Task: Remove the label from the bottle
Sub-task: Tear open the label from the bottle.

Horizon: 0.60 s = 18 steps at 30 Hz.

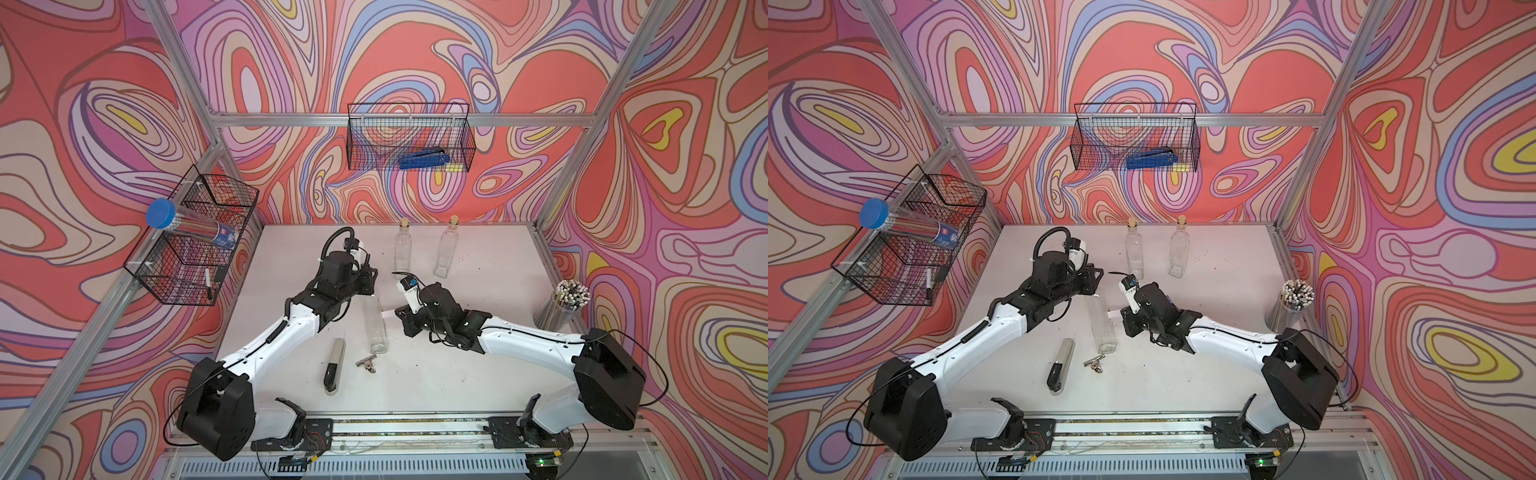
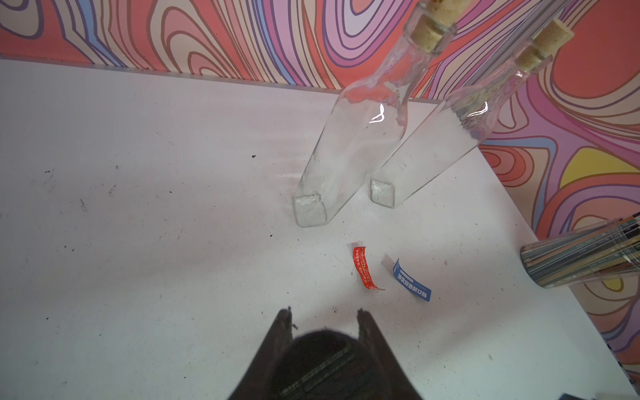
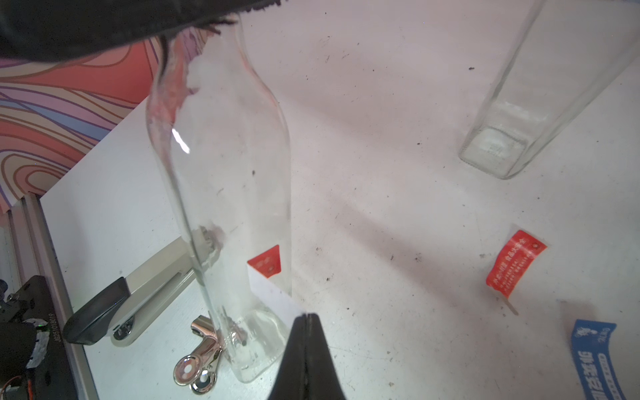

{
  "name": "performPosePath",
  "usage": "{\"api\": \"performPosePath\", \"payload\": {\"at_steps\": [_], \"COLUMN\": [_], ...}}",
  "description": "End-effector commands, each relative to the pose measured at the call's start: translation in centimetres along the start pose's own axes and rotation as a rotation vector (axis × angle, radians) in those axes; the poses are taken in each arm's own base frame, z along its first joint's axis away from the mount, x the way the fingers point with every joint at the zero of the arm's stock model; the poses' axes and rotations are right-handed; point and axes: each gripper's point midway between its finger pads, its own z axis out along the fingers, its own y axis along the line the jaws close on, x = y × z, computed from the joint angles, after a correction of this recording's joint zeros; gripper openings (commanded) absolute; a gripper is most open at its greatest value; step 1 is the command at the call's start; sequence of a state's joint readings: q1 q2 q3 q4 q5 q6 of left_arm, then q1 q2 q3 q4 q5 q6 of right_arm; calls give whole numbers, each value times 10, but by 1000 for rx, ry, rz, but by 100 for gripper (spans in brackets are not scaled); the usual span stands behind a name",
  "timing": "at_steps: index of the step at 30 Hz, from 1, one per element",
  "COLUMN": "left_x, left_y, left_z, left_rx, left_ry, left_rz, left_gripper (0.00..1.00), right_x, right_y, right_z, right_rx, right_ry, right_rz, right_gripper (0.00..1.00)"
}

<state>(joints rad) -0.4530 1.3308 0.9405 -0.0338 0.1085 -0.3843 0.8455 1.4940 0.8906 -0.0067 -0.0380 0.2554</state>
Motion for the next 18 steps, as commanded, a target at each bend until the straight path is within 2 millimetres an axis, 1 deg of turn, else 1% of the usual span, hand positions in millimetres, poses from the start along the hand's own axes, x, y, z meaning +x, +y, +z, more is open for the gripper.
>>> {"api": "performPosePath", "payload": {"at_steps": [1, 18], "left_x": [7, 4], "left_y": [5, 3], "left_z": [-2, -2], "left_rx": [-25, -19], "left_ry": [20, 15], "left_rz": [57, 62], "left_gripper": [0, 0], "right_x": [-2, -2], "right_y": [-12, -13], "right_z": [-5, -3], "right_rx": [49, 56], "right_ry": [-15, -4], "right_rz": [-2, -8], "right_gripper": [0, 0]}}
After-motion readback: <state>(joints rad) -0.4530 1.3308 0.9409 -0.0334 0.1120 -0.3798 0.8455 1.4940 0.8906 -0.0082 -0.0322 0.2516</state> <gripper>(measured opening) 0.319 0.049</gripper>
